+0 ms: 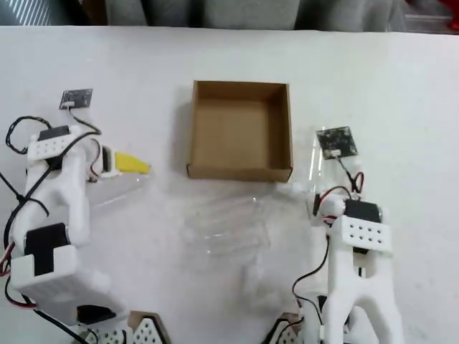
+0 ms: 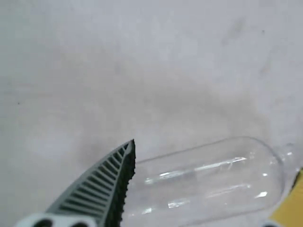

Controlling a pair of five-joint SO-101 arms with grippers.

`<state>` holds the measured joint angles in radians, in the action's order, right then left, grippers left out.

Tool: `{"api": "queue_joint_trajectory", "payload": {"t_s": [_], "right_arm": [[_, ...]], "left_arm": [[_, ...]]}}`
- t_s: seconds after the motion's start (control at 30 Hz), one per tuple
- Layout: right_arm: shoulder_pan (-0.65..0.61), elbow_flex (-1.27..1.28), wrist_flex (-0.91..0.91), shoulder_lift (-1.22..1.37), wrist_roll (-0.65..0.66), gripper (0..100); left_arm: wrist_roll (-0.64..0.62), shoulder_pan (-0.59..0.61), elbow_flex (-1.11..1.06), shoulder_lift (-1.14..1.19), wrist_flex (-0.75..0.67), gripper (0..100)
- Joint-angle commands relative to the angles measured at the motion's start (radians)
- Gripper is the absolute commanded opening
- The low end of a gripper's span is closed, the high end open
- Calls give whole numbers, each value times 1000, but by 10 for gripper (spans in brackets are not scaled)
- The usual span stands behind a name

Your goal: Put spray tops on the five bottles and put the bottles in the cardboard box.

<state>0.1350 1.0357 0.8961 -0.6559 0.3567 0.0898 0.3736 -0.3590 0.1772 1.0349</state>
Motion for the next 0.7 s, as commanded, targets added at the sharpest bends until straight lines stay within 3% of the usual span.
{"api": "queue_joint_trajectory", "payload": {"t_s": [0.0,0.23,0.33,0.5,0.67], "right_arm": [[74,-40,-15,-12,-6,15],[257,-86,-13,-2,-46,15],[268,-112,-15,-1,-54,15],[269,-176,-15,-1,-54,15],[286,-236,-8,-1,-54,15]], "left_arm": [[-164,-54,15,-62,-11,484],[-569,-110,6,-56,55,484],[-707,-117,6,-61,98,484],[-743,-111,3,-54,92,487],[-721,-111,-94,-62,-60,487]]}}
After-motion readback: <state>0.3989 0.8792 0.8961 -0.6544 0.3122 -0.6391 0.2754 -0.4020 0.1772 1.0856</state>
